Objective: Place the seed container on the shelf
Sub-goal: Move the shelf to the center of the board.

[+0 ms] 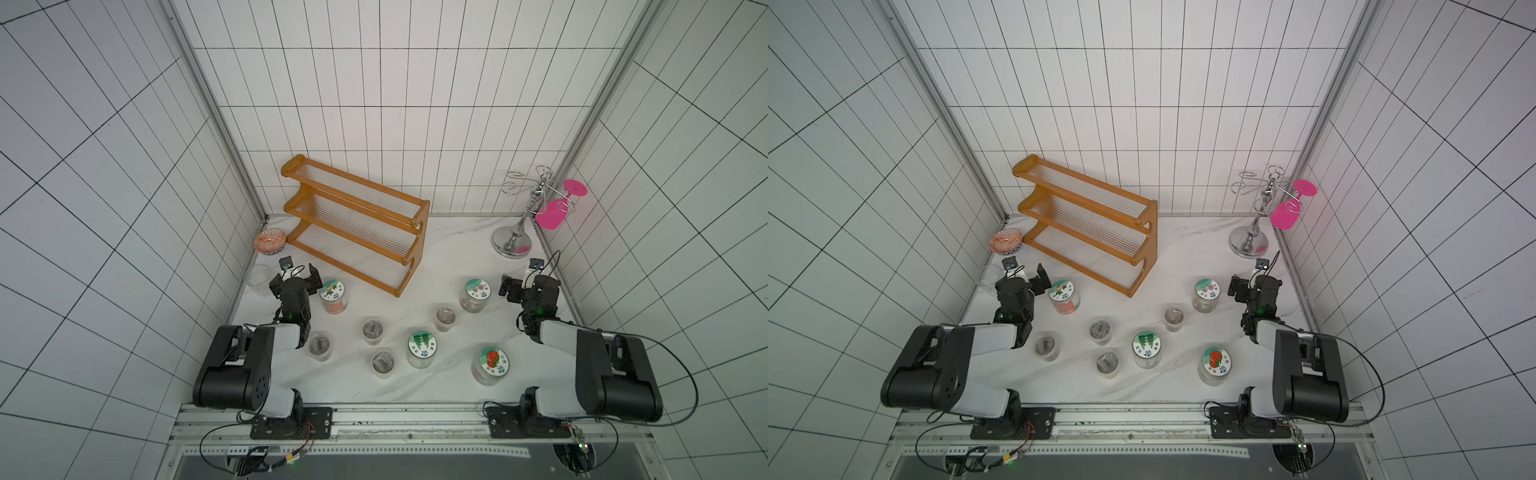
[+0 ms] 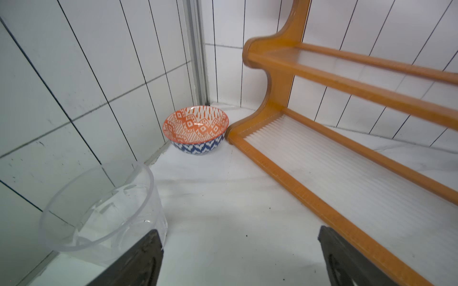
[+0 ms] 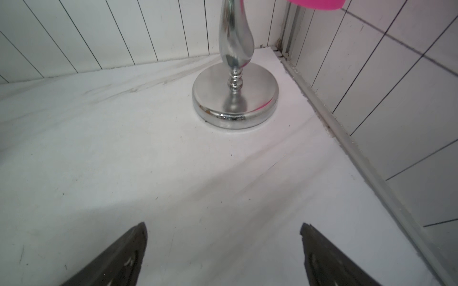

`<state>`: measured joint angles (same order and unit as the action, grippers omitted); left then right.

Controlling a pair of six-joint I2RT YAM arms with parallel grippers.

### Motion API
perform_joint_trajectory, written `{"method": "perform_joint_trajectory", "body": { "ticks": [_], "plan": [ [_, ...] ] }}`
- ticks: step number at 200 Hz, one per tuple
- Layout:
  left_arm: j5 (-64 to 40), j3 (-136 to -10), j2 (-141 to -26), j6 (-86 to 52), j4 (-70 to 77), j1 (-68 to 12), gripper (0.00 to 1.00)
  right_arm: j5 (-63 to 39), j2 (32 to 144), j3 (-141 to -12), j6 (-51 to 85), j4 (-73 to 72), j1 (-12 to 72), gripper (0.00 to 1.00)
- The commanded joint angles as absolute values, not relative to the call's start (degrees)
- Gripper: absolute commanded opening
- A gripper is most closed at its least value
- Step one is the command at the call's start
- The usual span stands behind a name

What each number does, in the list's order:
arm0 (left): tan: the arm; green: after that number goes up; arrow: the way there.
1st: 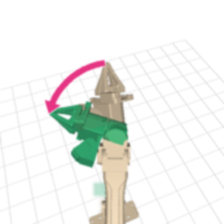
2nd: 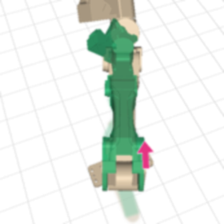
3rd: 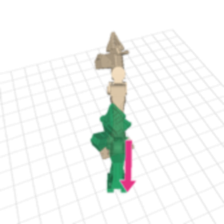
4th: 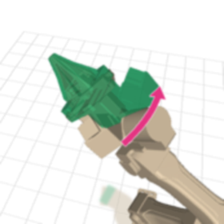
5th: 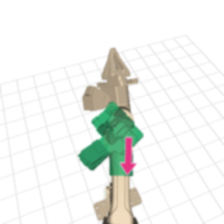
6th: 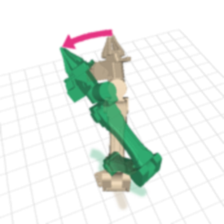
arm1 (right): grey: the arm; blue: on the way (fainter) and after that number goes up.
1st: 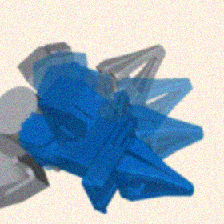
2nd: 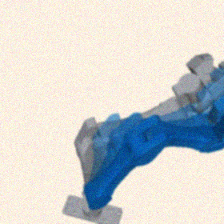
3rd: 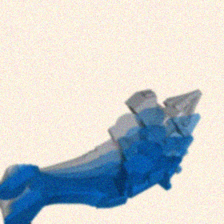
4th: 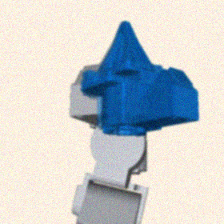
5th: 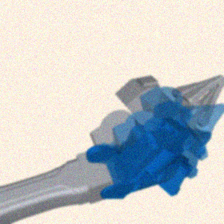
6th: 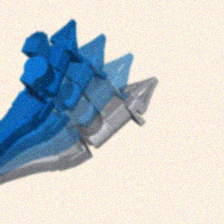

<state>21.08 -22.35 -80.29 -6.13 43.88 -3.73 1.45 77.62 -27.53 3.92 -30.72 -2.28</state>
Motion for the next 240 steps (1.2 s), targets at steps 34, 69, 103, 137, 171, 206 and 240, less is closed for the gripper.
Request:
{"method": "perform_joint_trajectory", "body": {
  "ticks": [34, 69, 103, 137, 171, 206, 240],
  "plan": [
    [23.8, -35.1, -59.9, -13.7, 12.7, -8.6, 0.99, 0.9, 64.5, -48.9, 19.3, 6.3, -2.7, 0.99],
    [22.0, -43.8, -53.4, -30.6, -5.8, -7.5, 0.99, -8.3, 63.9, -59.8, 24.4, 17.8, -0.2, 1.00],
    [2.3, -50.8, -50.4, -32.8, -16.3, -3.0, 0.99, -6.0, 67.1, -70.3, 26.4, 25.8, 9.2, 0.92],
    [-5.6, -55.9, -47.9, -29.4, -24.2, -2.7, 0.99, 1.2, 73.1, -80.6, 26.2, 29.3, 21.6, 0.90],
    [-10.6, -59.8, -46.3, -28.0, -29.5, -2.7, 0.99, 9.9, 81.7, -90.9, 23.4, 30.5, 32.4, 0.90],
    [-13.4, -61.7, -45.0, -27.4, -30.9, -2.7, 0.99, 16.5, 92.4, -103.3, 20.4, 33.1, 39.3, 0.90],
    [-14.0, -61.8, -44.4, -27.1, -31.3, -2.7, 0.99, 20.8, 101.6, -113.4, 18.3, 35.7, 43.2, 0.90]
  ]
}}
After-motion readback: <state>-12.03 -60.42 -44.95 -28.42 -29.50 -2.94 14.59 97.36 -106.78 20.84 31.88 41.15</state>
